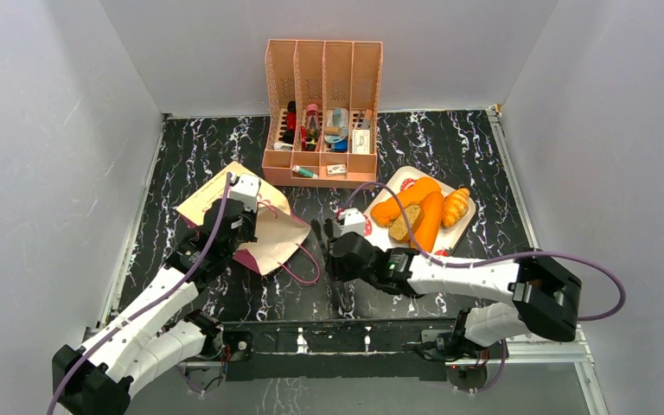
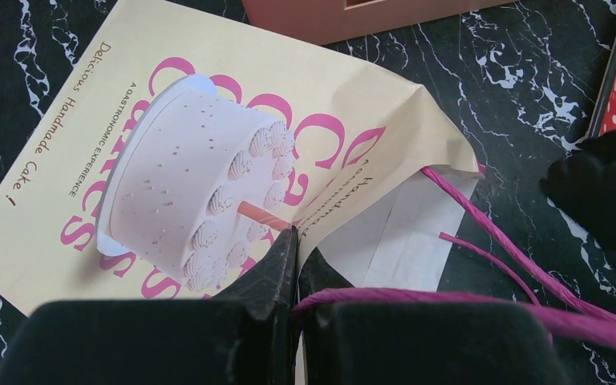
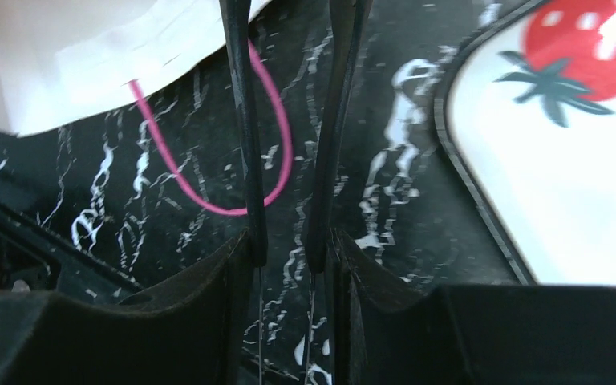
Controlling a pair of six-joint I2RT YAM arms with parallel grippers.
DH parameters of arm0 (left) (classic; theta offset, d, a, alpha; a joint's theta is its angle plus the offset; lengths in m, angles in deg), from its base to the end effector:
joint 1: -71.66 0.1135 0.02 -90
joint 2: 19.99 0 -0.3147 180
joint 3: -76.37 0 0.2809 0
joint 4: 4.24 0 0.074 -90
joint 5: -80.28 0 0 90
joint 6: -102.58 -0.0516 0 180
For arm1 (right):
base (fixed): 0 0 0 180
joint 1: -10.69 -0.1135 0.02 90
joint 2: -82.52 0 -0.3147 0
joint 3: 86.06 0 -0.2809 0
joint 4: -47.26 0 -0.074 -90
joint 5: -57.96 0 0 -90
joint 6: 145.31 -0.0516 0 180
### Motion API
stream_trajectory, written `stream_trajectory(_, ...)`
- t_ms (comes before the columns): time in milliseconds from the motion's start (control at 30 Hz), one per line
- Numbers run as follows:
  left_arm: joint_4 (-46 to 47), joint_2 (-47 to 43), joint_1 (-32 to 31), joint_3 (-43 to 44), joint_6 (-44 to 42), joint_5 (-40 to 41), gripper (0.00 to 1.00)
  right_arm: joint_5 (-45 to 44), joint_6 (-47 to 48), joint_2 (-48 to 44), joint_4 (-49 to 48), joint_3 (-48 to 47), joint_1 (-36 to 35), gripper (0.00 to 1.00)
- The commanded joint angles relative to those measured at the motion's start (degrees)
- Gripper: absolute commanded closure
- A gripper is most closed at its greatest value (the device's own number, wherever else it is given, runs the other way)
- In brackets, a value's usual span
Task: Take the fake bread out of the paper bag
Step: Adjust the clamp on the paper bag.
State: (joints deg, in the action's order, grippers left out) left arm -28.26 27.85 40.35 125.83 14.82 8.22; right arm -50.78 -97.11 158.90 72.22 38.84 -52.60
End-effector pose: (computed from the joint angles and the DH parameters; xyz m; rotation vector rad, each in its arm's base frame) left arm 0.1820 -0.0921 0.3078 0.2872 1.9213 -0.0813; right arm 0.1463 0.2539 0.2287 -0.2887 2.3667 0.5197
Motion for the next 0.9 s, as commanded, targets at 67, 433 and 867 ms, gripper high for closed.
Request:
stream_trajectory(67,0.86,0.5,-0.11,1.56,-0.63,-1.77,1.0,-1.33,3.45,5.54,-5.67,-6.92,-5.61,0.67)
stream_trajectory(433,1.46,-0.19,-0.15,1.38,-1.57,-3.9,1.0,1.19,8.35,17.11,-10.04,-14.13,-7.99,0.66)
stream_trajectory(867,-0.01,-2.23,-0.12,0.12,-1.06,-4.95,1.0,2.04,14.7,30.66,-12.58,-24.38,-5.87,0.63)
